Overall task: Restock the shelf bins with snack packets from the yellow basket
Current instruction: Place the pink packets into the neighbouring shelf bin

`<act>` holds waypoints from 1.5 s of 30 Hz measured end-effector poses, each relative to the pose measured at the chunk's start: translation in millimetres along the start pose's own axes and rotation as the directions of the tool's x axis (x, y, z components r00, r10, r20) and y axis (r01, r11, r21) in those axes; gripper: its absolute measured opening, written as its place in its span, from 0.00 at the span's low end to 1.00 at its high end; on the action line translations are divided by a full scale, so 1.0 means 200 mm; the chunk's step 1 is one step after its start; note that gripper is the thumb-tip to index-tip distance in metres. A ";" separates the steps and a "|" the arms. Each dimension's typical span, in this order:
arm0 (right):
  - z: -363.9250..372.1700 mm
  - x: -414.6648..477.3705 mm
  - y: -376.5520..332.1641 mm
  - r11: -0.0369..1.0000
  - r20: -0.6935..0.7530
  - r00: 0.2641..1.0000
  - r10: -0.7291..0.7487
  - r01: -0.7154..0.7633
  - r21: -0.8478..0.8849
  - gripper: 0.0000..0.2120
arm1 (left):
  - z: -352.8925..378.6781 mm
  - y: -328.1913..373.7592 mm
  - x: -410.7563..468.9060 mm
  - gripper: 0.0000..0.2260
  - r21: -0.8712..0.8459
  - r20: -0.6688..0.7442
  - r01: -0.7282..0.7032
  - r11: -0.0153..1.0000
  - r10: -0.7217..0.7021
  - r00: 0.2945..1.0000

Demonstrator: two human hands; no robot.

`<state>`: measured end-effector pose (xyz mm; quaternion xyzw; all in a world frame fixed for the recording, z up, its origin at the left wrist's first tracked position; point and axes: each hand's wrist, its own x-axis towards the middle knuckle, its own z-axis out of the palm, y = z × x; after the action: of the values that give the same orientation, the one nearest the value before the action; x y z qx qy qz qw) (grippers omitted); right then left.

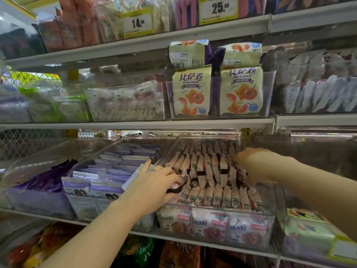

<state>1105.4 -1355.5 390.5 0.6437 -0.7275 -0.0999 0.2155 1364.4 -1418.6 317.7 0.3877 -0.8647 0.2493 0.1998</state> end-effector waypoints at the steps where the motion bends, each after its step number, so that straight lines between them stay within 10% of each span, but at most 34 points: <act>1: -0.01 0.01 -0.02 0.998 0.012 1.000 0.002 -0.002 -0.056 0.25 | 0.00 0.00 0.00 0.19 -0.005 -0.004 -0.001 1.000 0.000 1.000; 10: -0.02 0.08 -0.04 0.899 -0.108 0.990 -0.086 0.030 -0.437 0.20 | 0.01 -0.01 0.00 0.18 -0.028 -0.022 -0.004 1.000 0.003 1.000; 16: -0.03 0.02 0.05 0.997 -0.001 0.997 -0.075 0.075 -0.028 0.31 | 0.01 -0.01 0.00 0.19 -0.036 -0.015 -0.005 0.999 0.004 1.000; 24: -0.02 0.11 0.02 0.999 -0.081 0.995 0.052 -0.052 -0.001 0.12 | 0.03 0.00 0.01 0.18 0.021 -0.069 0.017 1.000 -0.015 0.997; 29: -0.05 0.03 0.02 1.000 -0.012 1.000 0.020 -0.020 -0.007 0.21 | -0.01 0.01 0.03 0.21 0.068 0.005 0.006 0.998 -0.007 1.000; 37: -0.09 -0.31 -0.32 0.898 -0.597 0.780 -0.189 0.383 0.216 0.13 | -0.13 0.00 -0.22 0.20 -0.225 -0.227 0.001 0.974 -0.053 0.972; 41: 0.02 -0.41 -0.77 0.751 -0.657 0.707 -0.263 0.578 0.321 0.08 | -0.07 -0.03 -0.61 0.11 -0.308 -0.474 0.053 0.950 -0.202 0.857; 45: 0.24 -0.47 -1.29 0.590 -0.599 0.668 -0.442 0.719 0.367 0.07 | 0.12 -0.09 -1.13 0.09 -0.286 -0.425 0.223 0.932 -0.332 0.842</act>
<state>1322.0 -1308.9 221.7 0.8878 -0.3909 0.2088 0.1241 1514.0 -1314.0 182.2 0.4128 -0.7479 0.2037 0.4783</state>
